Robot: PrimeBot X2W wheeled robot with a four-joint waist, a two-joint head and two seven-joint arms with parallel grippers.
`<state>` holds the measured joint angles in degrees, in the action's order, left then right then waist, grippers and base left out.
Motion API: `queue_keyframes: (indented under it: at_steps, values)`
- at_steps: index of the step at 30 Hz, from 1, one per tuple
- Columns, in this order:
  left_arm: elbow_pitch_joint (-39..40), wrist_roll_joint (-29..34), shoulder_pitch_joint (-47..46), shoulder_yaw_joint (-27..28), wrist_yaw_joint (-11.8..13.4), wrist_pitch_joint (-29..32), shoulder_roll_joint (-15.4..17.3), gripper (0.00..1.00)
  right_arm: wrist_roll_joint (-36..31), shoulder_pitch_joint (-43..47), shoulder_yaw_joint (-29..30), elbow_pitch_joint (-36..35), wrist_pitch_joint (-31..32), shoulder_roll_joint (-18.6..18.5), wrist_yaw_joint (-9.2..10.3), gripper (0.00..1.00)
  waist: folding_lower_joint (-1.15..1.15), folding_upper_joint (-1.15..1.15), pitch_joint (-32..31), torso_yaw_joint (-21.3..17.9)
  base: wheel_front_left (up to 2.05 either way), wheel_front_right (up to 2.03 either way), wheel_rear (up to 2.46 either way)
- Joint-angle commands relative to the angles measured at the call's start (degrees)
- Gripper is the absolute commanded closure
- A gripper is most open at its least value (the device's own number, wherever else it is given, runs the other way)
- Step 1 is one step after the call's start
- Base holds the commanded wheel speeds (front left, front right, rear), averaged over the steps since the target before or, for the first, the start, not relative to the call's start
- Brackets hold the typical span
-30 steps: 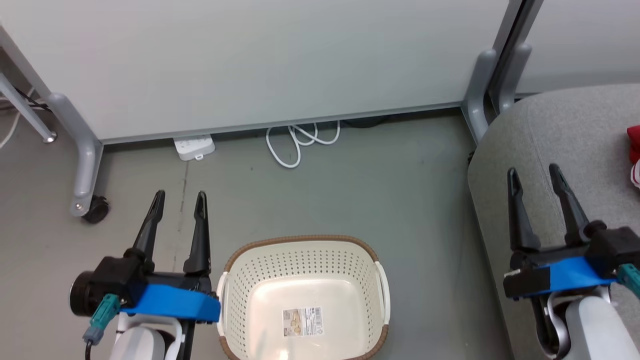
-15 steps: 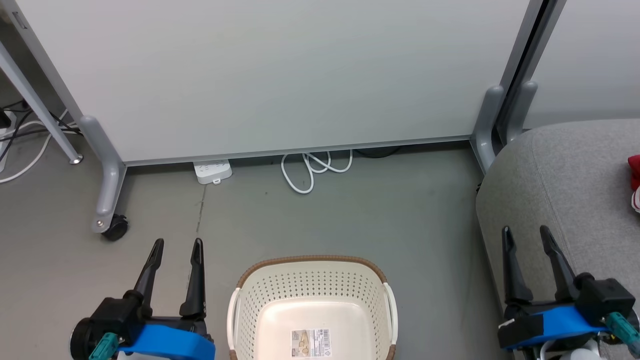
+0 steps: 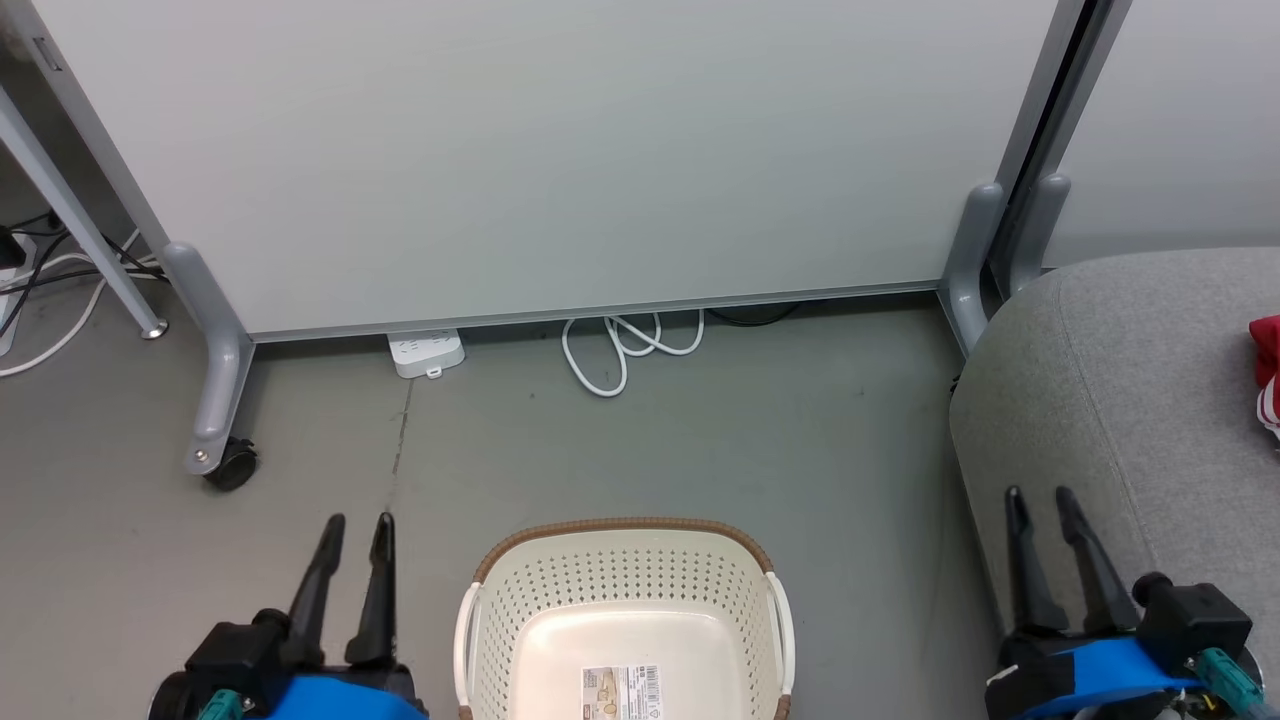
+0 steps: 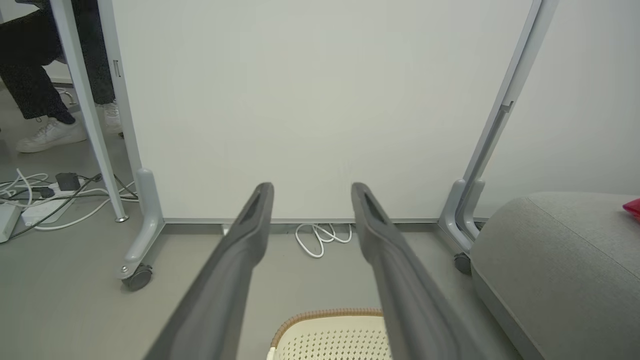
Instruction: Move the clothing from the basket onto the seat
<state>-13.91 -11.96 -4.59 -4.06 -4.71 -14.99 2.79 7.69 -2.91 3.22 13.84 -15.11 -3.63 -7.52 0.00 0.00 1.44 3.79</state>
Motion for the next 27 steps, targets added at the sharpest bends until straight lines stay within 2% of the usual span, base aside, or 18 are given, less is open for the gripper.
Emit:
queue_keyframes:
  at_steps: [1, 3, 27]
  values:
    - [-0.53, -0.09, 0.2, 0.0, 0.0, 0.08, -0.05, 1.0, 0.1, 0.03, 0.05, 0.56, 0.05, 0.02, 0.0, 1.0, 0.0, 0.0, 0.0, 0.0, 0.0, 0.0, 0.0]
    - [-1.49, -0.55, 0.61, 0.05, -0.02, 0.39, -0.11, 1.0, 0.56, 0.24, 0.13, 1.53, 0.28, 0.05, 0.0, 1.0, 0.01, 0.0, -0.01, -0.02, 0.0, 0.0, 0.0]
    - [-0.97, -24.67, -0.24, 3.3, -0.9, 6.78, -0.02, 1.0, 26.0, -0.94, 1.11, 0.93, 6.74, 0.26, 0.01, 1.0, 0.0, 0.0, -0.25, -0.75, 0.0, 0.0, 0.0]
